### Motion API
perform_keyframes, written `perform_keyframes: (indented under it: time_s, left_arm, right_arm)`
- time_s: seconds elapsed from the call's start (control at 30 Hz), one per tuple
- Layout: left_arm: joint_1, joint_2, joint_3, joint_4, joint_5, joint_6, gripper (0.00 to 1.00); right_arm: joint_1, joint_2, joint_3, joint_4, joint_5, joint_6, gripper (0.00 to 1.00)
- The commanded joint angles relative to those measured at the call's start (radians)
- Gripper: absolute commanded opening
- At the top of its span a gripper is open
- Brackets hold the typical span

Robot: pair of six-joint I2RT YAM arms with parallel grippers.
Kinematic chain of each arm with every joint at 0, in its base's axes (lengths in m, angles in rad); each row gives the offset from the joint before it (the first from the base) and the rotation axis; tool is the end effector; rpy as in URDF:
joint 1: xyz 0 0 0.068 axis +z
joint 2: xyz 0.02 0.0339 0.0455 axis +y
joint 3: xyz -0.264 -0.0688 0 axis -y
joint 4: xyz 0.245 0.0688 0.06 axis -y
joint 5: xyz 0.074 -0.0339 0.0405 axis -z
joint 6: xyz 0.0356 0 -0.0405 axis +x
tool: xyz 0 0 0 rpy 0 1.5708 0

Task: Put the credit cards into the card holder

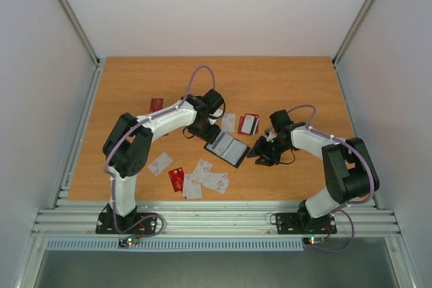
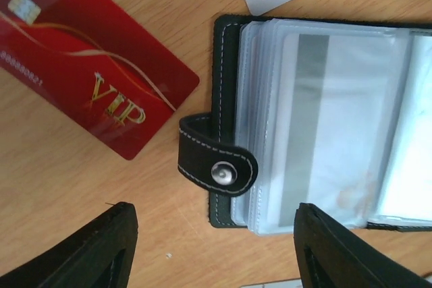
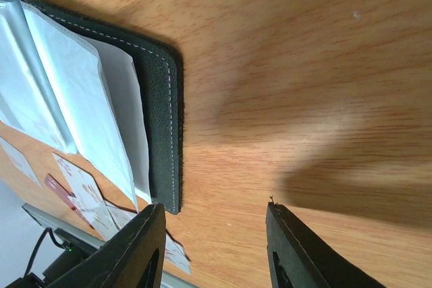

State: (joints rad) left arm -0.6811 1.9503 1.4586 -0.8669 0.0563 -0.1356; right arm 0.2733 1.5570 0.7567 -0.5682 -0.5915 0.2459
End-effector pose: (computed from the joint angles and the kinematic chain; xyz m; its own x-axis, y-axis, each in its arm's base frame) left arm 0.2980 -0.2441 0.1889 -0.8387 0.5060 -0.2012 0.5293 0.8443 -0.0830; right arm 0.2362 0.0868 0.1420 -0.9957 -0.0692 -0.0619 -0.0923 0.8103 0.5787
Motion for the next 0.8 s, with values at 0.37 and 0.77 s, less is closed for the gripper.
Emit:
perform_keyframes:
  time_s: [0.37, 0.77]
  left_arm:
    - [-0.085, 0.121, 0.083, 0.02, -0.346, 0.115, 0.44]
    - [-0.087, 0.102, 0.054, 0.126, -0.256, 0.125, 0.25]
  right_arm:
    - [-0.032, 0.006, 0.026, -0.022, -0.023, -0.038, 0.42]
    - [-0.037, 0.016, 0.052, -0.048, -0.031, -0.062, 0.42]
